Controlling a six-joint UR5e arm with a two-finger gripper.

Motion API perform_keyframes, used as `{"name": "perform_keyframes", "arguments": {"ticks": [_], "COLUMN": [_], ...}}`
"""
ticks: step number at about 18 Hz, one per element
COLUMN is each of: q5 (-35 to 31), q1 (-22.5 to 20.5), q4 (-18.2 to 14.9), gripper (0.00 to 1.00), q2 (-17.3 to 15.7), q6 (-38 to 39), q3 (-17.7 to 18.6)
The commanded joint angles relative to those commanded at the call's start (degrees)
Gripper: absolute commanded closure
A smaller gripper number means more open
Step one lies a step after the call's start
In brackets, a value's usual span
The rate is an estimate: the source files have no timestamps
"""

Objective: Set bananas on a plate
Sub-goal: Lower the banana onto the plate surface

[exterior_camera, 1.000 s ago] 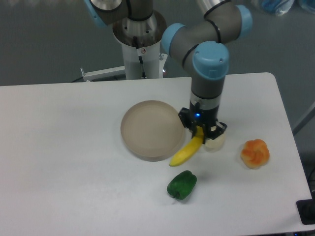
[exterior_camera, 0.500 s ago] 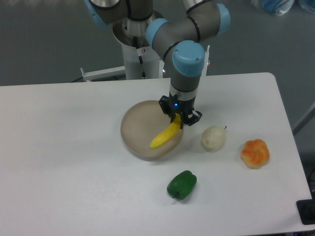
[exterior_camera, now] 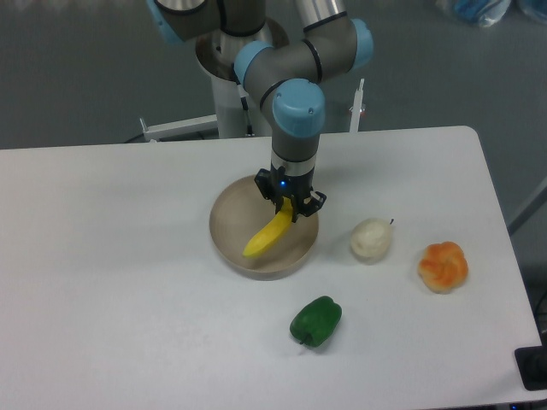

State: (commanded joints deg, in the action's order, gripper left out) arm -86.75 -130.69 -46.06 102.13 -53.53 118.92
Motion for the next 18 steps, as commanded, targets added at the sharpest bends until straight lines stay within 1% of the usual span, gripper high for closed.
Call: {"name": "perform_keyframes", "arguments": {"ticks": [6, 18], "q5": [-0.26, -0.44], "q1": [0.88, 1.14], "q4": [-0.09, 0.09], "gripper": [0.78, 0.77], "q2": [0.97, 2.99], "q6": [0.00, -1.32], "q3": [-0.26, -0.79]}}
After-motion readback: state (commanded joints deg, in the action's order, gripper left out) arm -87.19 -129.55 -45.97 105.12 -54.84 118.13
